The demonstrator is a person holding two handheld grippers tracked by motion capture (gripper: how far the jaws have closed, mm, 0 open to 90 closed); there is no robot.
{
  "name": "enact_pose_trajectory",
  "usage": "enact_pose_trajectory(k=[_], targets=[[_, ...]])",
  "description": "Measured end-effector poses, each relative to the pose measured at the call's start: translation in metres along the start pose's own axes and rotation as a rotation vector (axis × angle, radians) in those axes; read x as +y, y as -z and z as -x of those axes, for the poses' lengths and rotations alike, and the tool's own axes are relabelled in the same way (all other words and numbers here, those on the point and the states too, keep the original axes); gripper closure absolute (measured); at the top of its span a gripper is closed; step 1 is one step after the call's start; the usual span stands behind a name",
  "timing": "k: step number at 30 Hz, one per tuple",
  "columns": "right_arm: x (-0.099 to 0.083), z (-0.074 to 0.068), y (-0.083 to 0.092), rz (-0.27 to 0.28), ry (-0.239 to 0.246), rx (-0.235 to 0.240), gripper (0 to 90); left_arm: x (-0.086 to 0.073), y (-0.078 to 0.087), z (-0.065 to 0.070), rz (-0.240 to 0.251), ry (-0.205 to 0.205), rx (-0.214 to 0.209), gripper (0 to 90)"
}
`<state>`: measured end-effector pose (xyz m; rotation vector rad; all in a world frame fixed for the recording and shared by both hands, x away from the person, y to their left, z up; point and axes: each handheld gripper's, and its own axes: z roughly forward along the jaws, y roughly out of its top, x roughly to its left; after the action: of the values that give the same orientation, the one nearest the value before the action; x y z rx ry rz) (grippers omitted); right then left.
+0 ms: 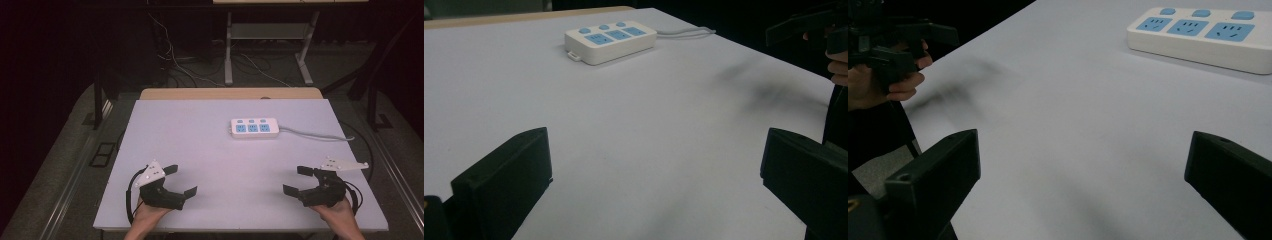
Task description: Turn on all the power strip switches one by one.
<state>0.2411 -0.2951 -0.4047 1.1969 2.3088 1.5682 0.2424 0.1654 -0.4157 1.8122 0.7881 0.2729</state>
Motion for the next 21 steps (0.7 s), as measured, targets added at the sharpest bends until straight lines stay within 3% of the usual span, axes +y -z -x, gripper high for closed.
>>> enact_pose_trajectory(k=[21], targets=[[0.0013, 0.0015, -0.0033, -0.042, 0.005, 0.005, 1.2, 0.0002, -0.0025, -0.0026, -0.012, 0.009, -0.012, 0.0]])
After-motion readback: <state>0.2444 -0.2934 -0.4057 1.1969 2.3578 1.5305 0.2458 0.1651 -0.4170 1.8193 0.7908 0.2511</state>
